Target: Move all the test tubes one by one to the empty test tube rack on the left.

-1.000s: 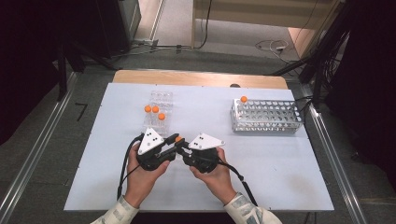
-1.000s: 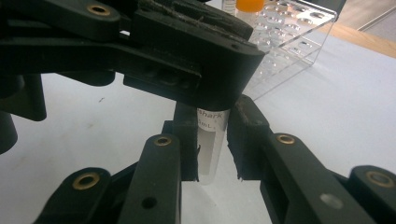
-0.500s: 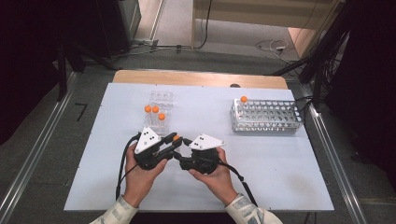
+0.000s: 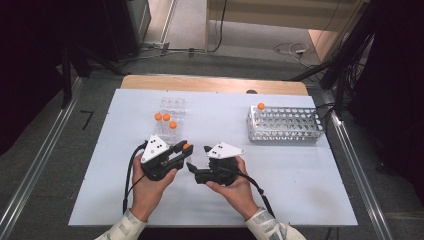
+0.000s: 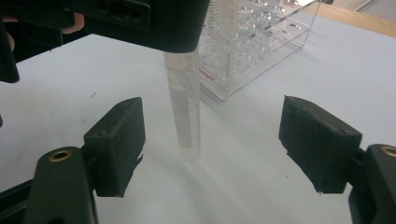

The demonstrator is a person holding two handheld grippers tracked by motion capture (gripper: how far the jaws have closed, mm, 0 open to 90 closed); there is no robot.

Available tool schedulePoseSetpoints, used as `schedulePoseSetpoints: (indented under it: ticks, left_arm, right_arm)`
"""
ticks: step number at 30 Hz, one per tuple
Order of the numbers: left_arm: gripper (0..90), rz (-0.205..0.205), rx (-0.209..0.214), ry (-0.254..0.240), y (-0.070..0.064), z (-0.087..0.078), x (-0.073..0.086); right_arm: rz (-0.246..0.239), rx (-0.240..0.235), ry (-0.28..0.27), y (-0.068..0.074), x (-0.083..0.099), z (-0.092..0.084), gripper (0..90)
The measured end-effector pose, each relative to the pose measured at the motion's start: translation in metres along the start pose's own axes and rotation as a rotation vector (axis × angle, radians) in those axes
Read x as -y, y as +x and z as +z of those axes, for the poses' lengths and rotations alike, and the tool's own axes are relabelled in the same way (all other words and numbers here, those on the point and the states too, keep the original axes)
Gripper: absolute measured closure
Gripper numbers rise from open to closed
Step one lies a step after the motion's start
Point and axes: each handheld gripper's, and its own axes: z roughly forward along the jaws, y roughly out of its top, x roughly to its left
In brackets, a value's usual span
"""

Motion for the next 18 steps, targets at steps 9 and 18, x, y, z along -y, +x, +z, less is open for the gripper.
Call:
schedulePoseSetpoints:
  ticks: [9,18]
  left_arm:
    - [70.4,-0.034,-0.004,-0.020,0.010,-0.008,-0.008]
    - [70.4,-0.084,-0.023,-0.040,0.027,-0.018,-0.019]
  right_arm:
    - [0.001,0.012,0.002,-0.006,0.002,-0.007,21.6]
    - [0.017,0.029,0.003,-0.015,0.006,-0.013,22.0]
